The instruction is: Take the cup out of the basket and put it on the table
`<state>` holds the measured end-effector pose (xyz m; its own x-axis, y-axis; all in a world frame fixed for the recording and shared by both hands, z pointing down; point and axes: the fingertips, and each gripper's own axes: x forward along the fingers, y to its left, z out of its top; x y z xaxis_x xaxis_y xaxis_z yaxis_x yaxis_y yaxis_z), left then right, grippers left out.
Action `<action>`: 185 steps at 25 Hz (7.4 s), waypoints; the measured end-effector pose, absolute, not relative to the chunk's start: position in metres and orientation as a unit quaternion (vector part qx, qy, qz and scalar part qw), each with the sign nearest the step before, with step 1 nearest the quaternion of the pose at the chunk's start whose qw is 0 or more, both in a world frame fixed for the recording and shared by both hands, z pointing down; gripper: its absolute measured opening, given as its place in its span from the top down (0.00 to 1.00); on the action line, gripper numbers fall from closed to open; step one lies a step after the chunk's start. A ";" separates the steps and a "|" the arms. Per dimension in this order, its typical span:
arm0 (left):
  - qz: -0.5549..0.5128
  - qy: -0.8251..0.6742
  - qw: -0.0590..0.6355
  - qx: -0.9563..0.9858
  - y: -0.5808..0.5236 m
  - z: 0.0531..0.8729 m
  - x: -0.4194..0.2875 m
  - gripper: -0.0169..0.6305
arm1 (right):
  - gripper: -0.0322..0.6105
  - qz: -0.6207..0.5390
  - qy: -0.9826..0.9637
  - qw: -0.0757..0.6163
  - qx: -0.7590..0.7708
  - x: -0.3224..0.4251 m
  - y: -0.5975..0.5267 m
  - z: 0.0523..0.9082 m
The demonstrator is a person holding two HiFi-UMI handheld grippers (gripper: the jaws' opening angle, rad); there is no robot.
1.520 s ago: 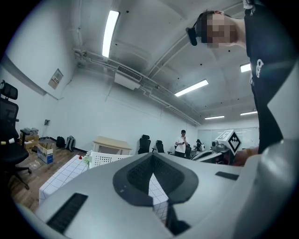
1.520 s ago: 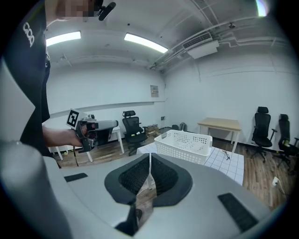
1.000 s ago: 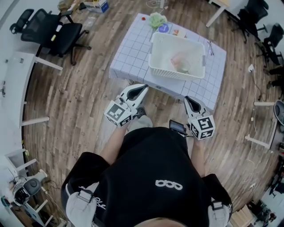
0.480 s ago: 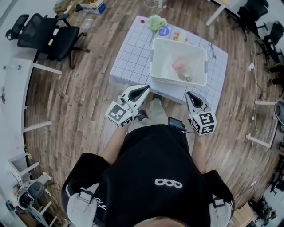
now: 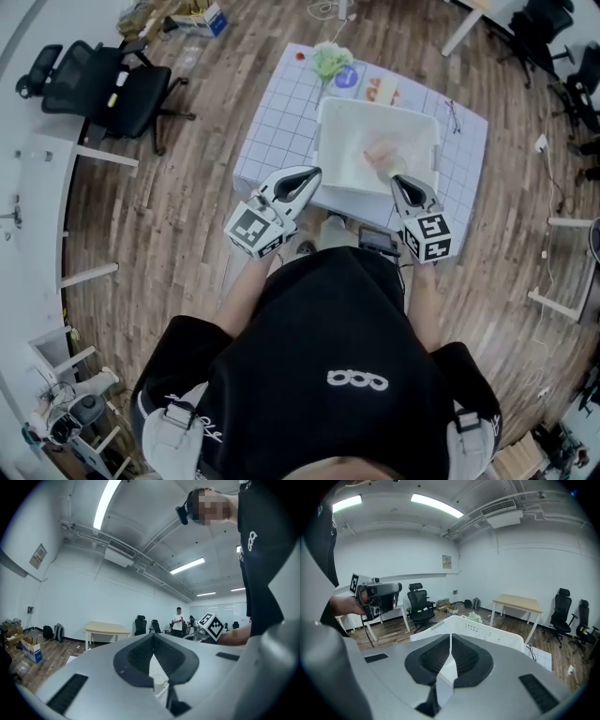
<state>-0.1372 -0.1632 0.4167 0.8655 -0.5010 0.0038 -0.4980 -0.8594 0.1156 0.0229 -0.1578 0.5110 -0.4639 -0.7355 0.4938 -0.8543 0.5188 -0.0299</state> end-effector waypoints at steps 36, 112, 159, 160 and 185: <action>0.022 -0.245 0.087 0.965 -0.221 0.453 -0.079 0.96 | 0.32 0.211 -0.709 0.574 0.351 0.053 -0.300 0.781; -0.002 -0.208 0.056 0.976 -0.110 0.436 -0.144 0.96 | 0.32 0.254 -0.795 0.031 0.550 0.019 -0.147 0.482; 0.022 -0.142 0.052 0.988 -0.052 0.442 0.150 0.96 | 0.32 0.314 -0.753 -0.043 0.577 0.311 -0.055 0.510; 0.025 -0.143 0.053 0.988 -0.052 0.443 0.149 0.96 | 0.32 0.319 -0.753 -0.043 0.574 0.310 -0.056 0.515; 0.057 -0.227 0.067 0.970 -0.061 0.466 0.108 0.96 | 0.32 0.582 -0.659 -0.144 0.454 0.263 -0.109 0.757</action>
